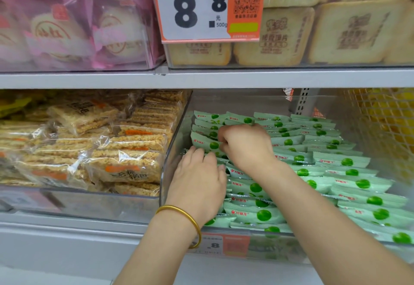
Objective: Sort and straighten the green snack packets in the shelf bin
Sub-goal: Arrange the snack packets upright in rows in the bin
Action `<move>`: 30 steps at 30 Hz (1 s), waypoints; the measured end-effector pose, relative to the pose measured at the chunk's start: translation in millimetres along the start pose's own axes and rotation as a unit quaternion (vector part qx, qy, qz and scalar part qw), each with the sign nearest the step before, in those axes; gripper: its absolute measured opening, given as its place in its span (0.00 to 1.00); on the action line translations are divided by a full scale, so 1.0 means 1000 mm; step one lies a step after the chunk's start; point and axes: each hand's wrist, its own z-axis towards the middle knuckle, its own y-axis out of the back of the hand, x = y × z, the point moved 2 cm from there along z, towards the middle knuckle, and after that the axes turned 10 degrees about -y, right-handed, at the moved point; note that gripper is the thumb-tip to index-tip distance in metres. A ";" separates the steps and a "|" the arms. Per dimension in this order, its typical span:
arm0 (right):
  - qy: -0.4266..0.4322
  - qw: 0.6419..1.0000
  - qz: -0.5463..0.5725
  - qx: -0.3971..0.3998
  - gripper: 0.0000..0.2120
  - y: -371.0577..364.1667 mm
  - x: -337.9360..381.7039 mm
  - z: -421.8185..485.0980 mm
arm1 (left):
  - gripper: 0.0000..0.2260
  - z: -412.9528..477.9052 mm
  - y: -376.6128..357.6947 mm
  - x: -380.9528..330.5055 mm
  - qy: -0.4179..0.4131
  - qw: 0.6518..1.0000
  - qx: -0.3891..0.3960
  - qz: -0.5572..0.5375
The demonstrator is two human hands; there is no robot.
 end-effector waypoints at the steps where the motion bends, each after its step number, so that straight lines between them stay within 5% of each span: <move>1: -0.006 1.000 0.019 -0.014 0.07 0.001 -0.001 0.000 | 0.20 -0.001 0.001 0.000 0.001 1.000 0.003 -0.001; 8: -0.085 0.968 0.222 -0.077 0.08 0.007 -0.011 0.000 | 0.22 0.000 0.002 -0.002 0.000 1.000 0.011 0.001; 13: -0.202 0.857 0.462 -0.110 0.03 0.017 -0.029 -0.003 | 0.22 -0.001 0.003 -0.001 -0.006 1.000 0.008 0.005; 18: -0.278 0.750 0.601 0.009 0.02 0.032 -0.060 -0.024 | 0.20 -0.010 0.016 -0.002 -0.011 0.978 -0.162 -0.127; 21: -0.235 0.749 0.616 0.066 0.06 0.043 -0.067 -0.040 | 0.21 -0.023 0.032 -0.009 -0.043 0.941 -0.206 -0.266; 24: -0.182 0.768 0.609 0.078 0.05 0.048 -0.067 -0.055 | 0.25 -0.036 0.041 -0.022 -0.101 0.874 -0.116 -0.460; 30: -0.149 0.743 0.648 0.076 0.08 0.048 -0.067 -0.067 | 0.34 -0.033 0.030 -0.027 -0.142 0.855 -0.100 -0.488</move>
